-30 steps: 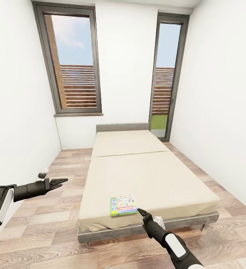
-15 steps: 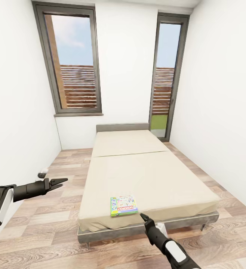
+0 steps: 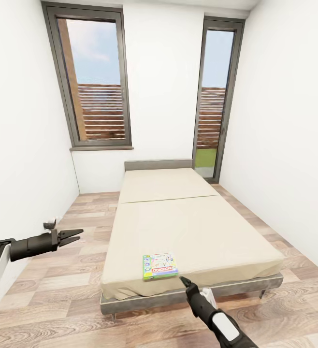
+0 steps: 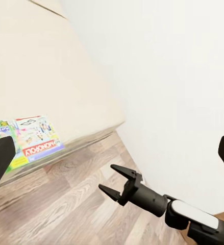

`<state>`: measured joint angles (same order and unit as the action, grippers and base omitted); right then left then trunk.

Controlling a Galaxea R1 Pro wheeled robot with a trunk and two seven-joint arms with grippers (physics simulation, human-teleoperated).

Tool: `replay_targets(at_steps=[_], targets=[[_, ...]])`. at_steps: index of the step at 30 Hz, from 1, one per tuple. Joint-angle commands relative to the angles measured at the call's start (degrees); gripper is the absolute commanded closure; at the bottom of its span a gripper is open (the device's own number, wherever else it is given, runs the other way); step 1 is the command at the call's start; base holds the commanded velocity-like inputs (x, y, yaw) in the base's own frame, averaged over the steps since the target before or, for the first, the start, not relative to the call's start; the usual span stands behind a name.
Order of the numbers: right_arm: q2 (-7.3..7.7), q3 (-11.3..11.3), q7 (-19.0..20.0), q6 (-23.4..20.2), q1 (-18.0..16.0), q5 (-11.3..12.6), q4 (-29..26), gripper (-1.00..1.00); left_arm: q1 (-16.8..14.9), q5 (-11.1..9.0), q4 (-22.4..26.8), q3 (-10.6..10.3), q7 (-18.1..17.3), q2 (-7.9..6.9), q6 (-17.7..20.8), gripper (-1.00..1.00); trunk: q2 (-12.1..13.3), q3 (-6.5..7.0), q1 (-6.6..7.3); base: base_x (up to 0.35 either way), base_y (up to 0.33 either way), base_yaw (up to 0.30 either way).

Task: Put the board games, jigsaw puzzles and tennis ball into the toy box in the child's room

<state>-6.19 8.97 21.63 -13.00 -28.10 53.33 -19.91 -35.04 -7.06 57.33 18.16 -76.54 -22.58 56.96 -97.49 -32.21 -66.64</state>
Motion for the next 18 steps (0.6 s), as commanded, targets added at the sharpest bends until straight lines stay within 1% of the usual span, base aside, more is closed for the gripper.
replay_targets(at_steps=[1,3,4,8,11,18], targets=[[-0.04,0.0,0.7,-0.5,0.0,0.3,-0.1,-1.00,0.0,-0.2,-0.2,0.0,-0.4,-0.30,0.5,-1.00,-0.4,-0.24,-0.22,0.000,0.000,0.000],[-0.05,-1.0,1.8,-0.4,0.0,0.1,-0.2,-1.00,0.0,-0.2,-0.5,0.0,-1.1,-0.75,0.5,-1.00,-1.2,-0.60,-0.65,0.000,0.000,0.000],[-0.05,-2.1,3.0,-0.4,0.0,-0.1,-0.3,-1.00,0.0,-0.2,-0.7,0.0,-1.9,-1.06,0.5,-1.00,-1.6,-0.78,-0.87,0.000,0.000,0.000],[-0.05,-4.0,4.7,0.4,-0.1,-0.2,-0.4,-1.00,0.0,-0.2,-1.1,0.0,-3.7,-1.42,0.5,-1.00,-3.2,-1.50,-1.75,0.000,0.000,0.000],[-0.08,-4.6,5.2,1.3,-0.1,-0.2,-0.5,-1.00,0.0,-0.2,-1.2,0.0,-4.4,-1.52,0.5,-1.00,-4.4,-2.04,-2.41,0.000,0.000,0.000],[-0.13,-5.0,5.5,2.0,-0.1,-0.1,-0.5,-1.00,0.0,-0.1,-1.2,0.0,-4.8,-1.56,0.5,-1.00,-7.2,-3.29,-3.95,0.000,0.000,0.000]])
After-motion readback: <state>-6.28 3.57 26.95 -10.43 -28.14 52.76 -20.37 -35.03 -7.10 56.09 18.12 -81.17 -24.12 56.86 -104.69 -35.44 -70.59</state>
